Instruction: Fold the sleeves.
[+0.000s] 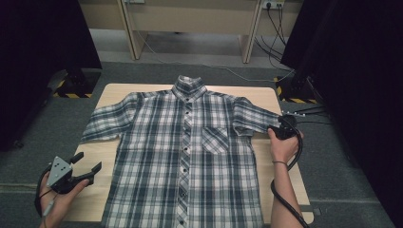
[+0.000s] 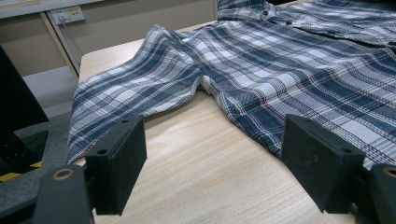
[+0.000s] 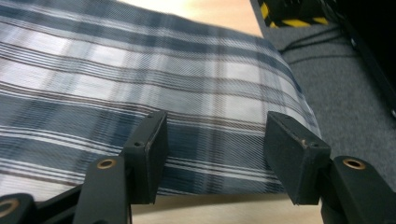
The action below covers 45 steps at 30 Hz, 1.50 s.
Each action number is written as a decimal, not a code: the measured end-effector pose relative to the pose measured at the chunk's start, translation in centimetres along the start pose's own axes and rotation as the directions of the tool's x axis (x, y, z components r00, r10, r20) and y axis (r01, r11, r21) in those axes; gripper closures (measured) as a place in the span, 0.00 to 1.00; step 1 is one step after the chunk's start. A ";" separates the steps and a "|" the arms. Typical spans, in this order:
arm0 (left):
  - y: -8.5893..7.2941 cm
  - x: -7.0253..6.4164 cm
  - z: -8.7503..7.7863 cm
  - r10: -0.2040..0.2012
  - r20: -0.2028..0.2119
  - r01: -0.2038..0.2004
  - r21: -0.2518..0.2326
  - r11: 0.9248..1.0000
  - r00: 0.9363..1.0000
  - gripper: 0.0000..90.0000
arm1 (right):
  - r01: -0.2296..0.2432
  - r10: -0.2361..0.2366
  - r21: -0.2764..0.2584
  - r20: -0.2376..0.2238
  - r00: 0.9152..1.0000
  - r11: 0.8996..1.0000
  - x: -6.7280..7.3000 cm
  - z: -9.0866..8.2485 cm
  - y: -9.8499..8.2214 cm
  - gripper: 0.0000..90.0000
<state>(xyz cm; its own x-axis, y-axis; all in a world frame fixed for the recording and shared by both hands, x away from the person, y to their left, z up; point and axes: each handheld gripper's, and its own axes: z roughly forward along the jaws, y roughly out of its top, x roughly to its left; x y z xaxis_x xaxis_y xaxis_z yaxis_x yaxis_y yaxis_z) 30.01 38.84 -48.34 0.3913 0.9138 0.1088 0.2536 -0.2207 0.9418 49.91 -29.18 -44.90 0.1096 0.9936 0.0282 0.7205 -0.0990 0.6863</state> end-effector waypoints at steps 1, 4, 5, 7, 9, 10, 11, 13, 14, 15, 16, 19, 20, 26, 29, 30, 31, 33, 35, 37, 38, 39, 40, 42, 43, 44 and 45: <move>0.0 0.0 0.0 0.000 -0.001 0.000 -0.001 1.000 1.000 0.24 | -0.008 0.008 0.007 0.002 1.000 1.000 -0.3 0.2 -0.1 0.46; 0.0 0.0 0.0 0.000 0.000 0.000 -0.001 1.000 1.000 0.24 | -0.012 0.011 0.031 0.009 1.000 0.999 -0.8 0.6 -0.6 0.49; 0.0 0.0 0.0 0.000 0.000 0.000 -0.001 1.000 1.000 0.24 | -0.007 0.006 0.041 0.007 1.000 0.999 -0.9 0.8 -0.8 0.51; 0.0 0.0 0.0 0.000 0.000 0.000 0.000 1.000 1.000 0.24 | 0.003 -0.003 0.010 0.017 1.000 1.000 -1.0 0.8 -1.2 0.56; 0.0 0.0 0.0 0.002 0.000 -0.002 0.000 1.000 1.000 0.24 | 0.007 -0.007 -0.001 0.017 1.000 1.000 -1.1 0.8 -1.4 0.60; 0.0 0.0 0.0 0.004 0.001 -0.004 0.000 1.000 1.000 0.24 | 0.013 -0.013 -0.006 0.017 1.000 1.000 -1.3 0.7 -1.5 0.63; 0.0 0.0 0.0 0.004 0.001 -0.004 0.000 1.000 1.000 0.24 | 0.012 -0.012 -0.013 0.015 1.000 1.000 -1.4 0.7 -1.6 0.66; 0.0 0.0 0.0 0.005 0.001 -0.005 0.000 1.000 1.000 0.24 | 0.016 -0.016 -0.027 0.010 1.000 1.000 -1.6 0.7 -1.8 0.74; 0.0 0.0 0.0 0.005 0.001 -0.005 0.000 1.000 1.000 0.24 | 0.019 -0.019 -0.034 0.006 1.000 0.999 -1.7 0.6 -1.9 0.76; 0.0 0.0 0.0 0.006 0.000 -0.006 0.001 1.000 1.000 0.24 | 0.026 -0.026 -0.040 0.002 1.000 0.999 -1.9 0.6 -1.9 0.79; 0.0 0.0 0.0 0.006 0.000 -0.006 0.001 1.000 1.000 0.24 | 0.028 -0.028 -0.043 0.000 1.000 0.999 -2.0 0.6 -2.0 0.82; 0.0 -0.1 0.0 0.007 -0.001 -0.007 0.002 1.000 1.000 0.24 | 0.033 -0.034 -0.044 -0.013 0.999 0.998 -2.1 0.6 -2.0 0.90; 0.0 -0.1 0.0 0.007 -0.001 -0.007 0.003 1.000 1.000 0.24 | 0.035 -0.035 -0.044 -0.014 0.999 0.998 -2.0 0.6 -2.0 0.93; 0.0 0.0 0.0 0.005 -0.001 -0.005 0.001 1.000 1.000 0.24 | 0.023 -0.025 -0.055 -0.032 0.999 0.998 -2.0 0.6 -2.2 0.99; 0.0 0.0 0.0 0.000 0.001 0.000 -0.002 1.000 1.000 0.24 | 0.021 -0.022 -0.055 -0.028 0.999 0.998 -1.9 0.5 -2.1 1.00; 0.0 0.0 0.0 0.000 0.001 0.000 -0.002 1.000 1.000 0.24 | 0.017 -0.019 -0.069 -0.027 0.999 0.997 -1.9 0.3 -2.1 1.00; 0.0 0.0 0.0 0.001 0.000 -0.001 -0.002 1.000 1.000 0.24 | 0.017 -0.019 -0.069 -0.027 0.999 0.997 -1.9 0.3 -2.1 1.00; 0.0 0.0 0.0 0.001 -0.001 -0.001 0.000 1.000 1.000 0.24 | 0.019 -0.023 -0.130 -0.023 0.999 0.991 -1.7 -0.5 -2.1 1.00; 0.0 0.0 0.0 0.000 -0.003 0.000 0.002 1.000 1.000 0.24 | 0.016 -0.021 -0.174 -0.031 0.999 0.985 -1.6 -1.2 -1.9 1.00; 0.0 0.0 0.0 0.003 -0.003 -0.003 0.001 1.000 1.000 0.24 | 0.017 -0.027 -0.220 -0.042 0.999 0.975 -1.4 -2.1 -1.6 1.00; 0.0 -0.1 0.0 0.005 -0.004 -0.005 0.000 1.000 1.000 0.24 | 0.017 -0.029 -0.235 -0.047 0.999 0.972 -1.3 -2.4 -1.4 1.00; 0.0 -0.1 0.0 0.007 -0.004 -0.007 0.000 1.000 1.000 0.24 | 0.018 -0.032 -0.255 -0.052 0.998 0.967 -1.1 -2.9 -1.2 1.00; 0.0 -0.1 0.0 0.007 -0.004 -0.007 0.000 1.000 1.000 0.24 | 0.018 -0.032 -0.255 -0.052 0.998 0.967 -1.1 -2.9 -1.2 1.00; 0.0 0.0 0.0 0.005 -0.003 -0.005 -0.002 1.000 1.000 0.24 | 0.027 -0.052 -0.323 -0.070 0.996 0.946 -0.6 -4.4 -0.5 1.00; 0.0 0.0 0.0 0.005 -0.003 -0.005 -0.002 1.000 1.000 0.24 | 0.028 -0.058 -0.340 -0.078 0.995 0.940 -0.3 -4.8 -0.2 1.00; 0.0 0.0 0.0 0.005 -0.003 -0.005 -0.001 1.000 1.000 0.24 | 0.033 -0.067 -0.357 -0.084 0.994 0.934 -0.1 -5.3 0.0 1.00; 0.0 0.0 0.0 0.005 -0.003 -0.005 -0.001 1.000 1.000 0.24 | 0.032 -0.071 -0.368 -0.093 0.993 0.929 0.1 -5.6 0.2 1.00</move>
<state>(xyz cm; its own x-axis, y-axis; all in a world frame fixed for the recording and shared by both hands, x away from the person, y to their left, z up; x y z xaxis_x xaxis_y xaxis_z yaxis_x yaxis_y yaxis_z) 29.98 38.81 -48.34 0.3899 0.9137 0.1144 0.2510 -0.2250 0.9415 46.23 -28.79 -40.74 -0.0061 0.9989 0.0465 0.4212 -0.0396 0.9061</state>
